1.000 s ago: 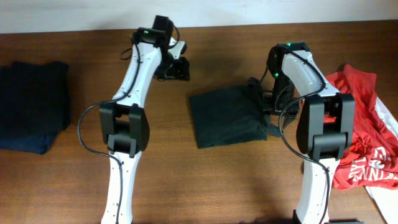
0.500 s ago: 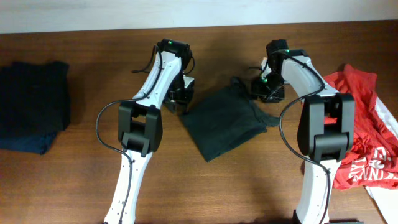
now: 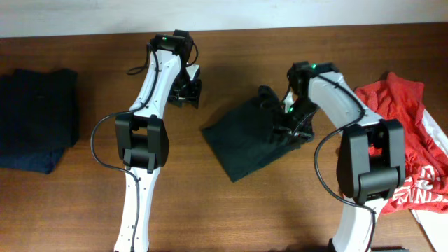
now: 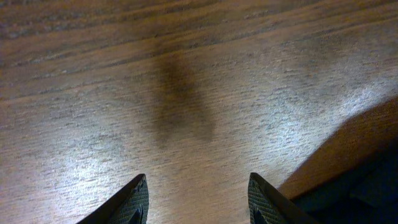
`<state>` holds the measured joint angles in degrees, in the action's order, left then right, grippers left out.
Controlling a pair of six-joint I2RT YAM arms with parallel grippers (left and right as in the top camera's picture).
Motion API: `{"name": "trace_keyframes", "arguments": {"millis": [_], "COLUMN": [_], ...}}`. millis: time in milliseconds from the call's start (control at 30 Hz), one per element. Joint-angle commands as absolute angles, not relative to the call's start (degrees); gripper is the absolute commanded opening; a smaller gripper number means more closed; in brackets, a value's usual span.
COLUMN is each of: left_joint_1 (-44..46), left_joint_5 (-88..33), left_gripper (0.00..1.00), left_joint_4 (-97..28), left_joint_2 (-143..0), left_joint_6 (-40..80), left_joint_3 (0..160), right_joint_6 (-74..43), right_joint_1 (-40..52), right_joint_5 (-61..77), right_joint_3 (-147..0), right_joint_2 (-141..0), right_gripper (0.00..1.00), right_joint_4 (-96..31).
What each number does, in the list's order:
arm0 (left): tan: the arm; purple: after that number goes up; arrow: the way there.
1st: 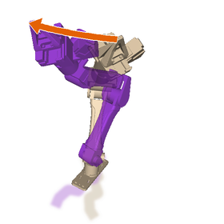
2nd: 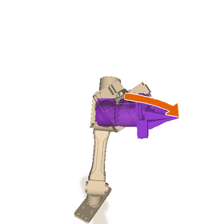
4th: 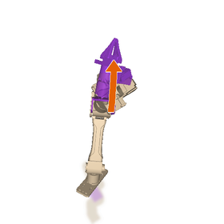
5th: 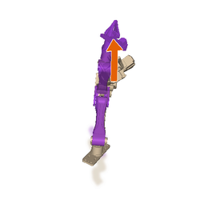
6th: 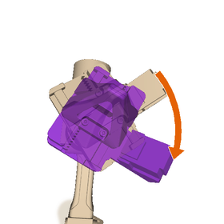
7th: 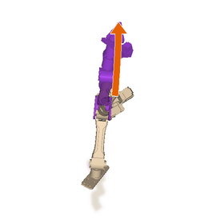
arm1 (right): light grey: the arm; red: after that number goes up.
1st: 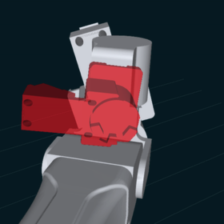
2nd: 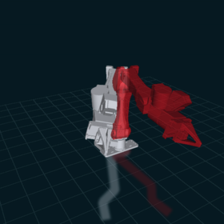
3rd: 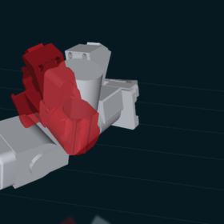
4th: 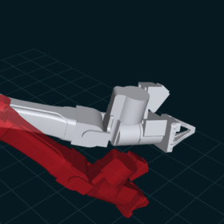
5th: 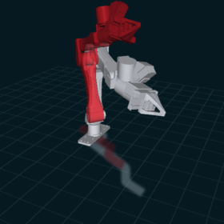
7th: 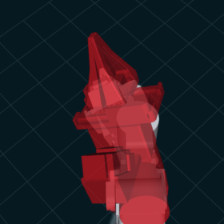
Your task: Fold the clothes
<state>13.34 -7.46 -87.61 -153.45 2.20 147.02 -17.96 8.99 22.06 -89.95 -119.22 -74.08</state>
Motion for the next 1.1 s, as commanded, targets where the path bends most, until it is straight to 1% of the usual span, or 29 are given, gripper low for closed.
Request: {"name": "trace_keyframes", "arguments": {"millis": [0,33,67,100,133,167,200,233,267,300,333,400,433,567,600,633,667,700,733,767,800,833,867,900,967,1000,1033,1067], "left_joint_1": [13.0,13.0,13.0,13.0,13.0,13.0,13.0,13.0,13.0,13.0,13.0,13.0,13.0,13.0,13.0,13.0,13.0,13.0,13.0,13.0,13.0,13.0,13.0,13.0,13.0,12.9,13.0,13.0], "left_joint_5": [-7.9,-7.9,-7.9,-7.9,-7.9,-7.9,-7.9,-7.9,-7.9,-7.9,-7.9,-7.9,-7.9,-7.9,-7.9,-7.9,-8.1,-8.8,-10.8,-11.8,-12.8,-14.9,-17.8,-22.3,-30.0,-32.6,-34.5,-36.6], "left_gripper": [0.51,0.51,0.51,0.51,0.51,0.51,0.51,0.51,0.51,0.51,0.51,0.51,0.51,0.51,0.51,0.51,0.51,0.51,0.52,0.56,0.60,0.65,0.68,0.71,0.73,0.75,0.81,0.83], "left_joint_4": [-88.5,-89.0,-89.2,-89.2,-89.2,-89.3,-89.2,-89.3,-89.3,-89.1,-89.2,-89.4,-89.6,-89.8,-89.9,-89.9,-89.9,-89.8,-89.5,-88.9,-88.2,-87.2,-85.5,-83.5,-82.0,-81.9,-82.1,-82.1], "left_joint_2": [-151.0,-151.0,-151.0,-151.0,-151.0,-151.0,-151.0,-151.0,-151.0,-151.0,-151.0,-151.0,-151.0,-151.0,-151.0,-151.0,-151.0,-151.0,-151.0,-151.0,-151.0,-151.0,-151.0,-151.0,-151.0,-151.0,-151.0,-151.0], "left_joint_6": [2.3,2.3,2.3,2.3,2.3,2.3,2.3,2.3,2.3,2.3,2.3,2.3,2.3,2.3,2.3,2.3,2.3,2.3,2.3,2.3,2.3,2.3,2.1,2.1,0.0,-1.8,-4.1,-6.9], "left_joint_3": [148.2,148.2,148.2,148.2,148.2,148.2,148.2,148.2,148.2,148.2,148.2,148.2,148.2,148.2,148.2,148.2,148.2,148.2,148.2,148.2,148.2,148.2,148.2,148.2,148.2,148.2,148.2,148.2], "right_joint_6": [-20.5,-21.2,-21.5,-21.5,-21.5,-21.6,-22.3,-22.4,-13.9,-13.0,-17.1,-21.6,-21.8,-22.0,-21.9,-20.9,-16.7,-12.1,-5.9,-3.1,-2.7,-2.8,-2.8,-2.8,-3.6,-3.6,-3.6,-3.6], "right_joint_1": [9.8,9.8,9.8,9.8,9.8,9.8,9.8,9.7,9.3,9.3,9.5,9.4,9.4,9.4,9.4,9.4,9.4,9.4,9.4,9.4,9.4,9.4,9.3,8.7,6.4,5.0,3.2,1.8], "right_joint_5": [27.5,28.7,28.7,28.7,27.7,27.2,27.6,29.5,29.0,16.8,8.0,1.6,1.2,-1.2,-5.5,-9.3,-10.6,-10.3,-2.8,7.1,15.9,18.5,18.0,14.5,9.1,9.2,9.2,9.2], "right_joint_3": [-84.1,-82.5,-82.4,-82.4,-82.4,-82.4,-82.4,-82.8,-83.4,-83.4,-83.2,-81.6,-79.8,-78.1,-78.1,-78.1,-78.3,-78.6,-80.0,-81.2,-82.2,-82.8,-83.1,-84.0,-87.8,-89.5,-90.4,-90.4], "right_joint_2": [-118.8,-118.8,-118.8,-118.8,-118.8,-118.8,-118.8,-118.7,-118.6,-118.7,-118.7,-118.7,-118.7,-118.7,-118.7,-118.7,-118.7,-118.7,-118.7,-118.7,-118.7,-118.7,-118.6,-118.6,-118.6,-118.6,-118.6,-118.6], "right_gripper": [0.50,0.46,0.34,0.18,0.18,0.04,0.04,0.04,0.04,0.06,0.13,0.15,0.27,0.28,0.28,0.29,0.30,0.33,0.35,0.36,0.36,0.37,0.38,0.38,0.39,0.41,0.42,0.43], "right_joint_4": [-66.4,-61.8,-60.1,-59.1,-59.1,-60.0,-62.5,-68.4,-79.6,-81.8,-80.9,-79.3,-76.8,-64.5,-61.2,-58.2,-53.8,-48.6,-44.1,-42.4,-41.9,-42.2,-43.7,-46.6,-52.8,-55.2,-57.1,-58.2]}}
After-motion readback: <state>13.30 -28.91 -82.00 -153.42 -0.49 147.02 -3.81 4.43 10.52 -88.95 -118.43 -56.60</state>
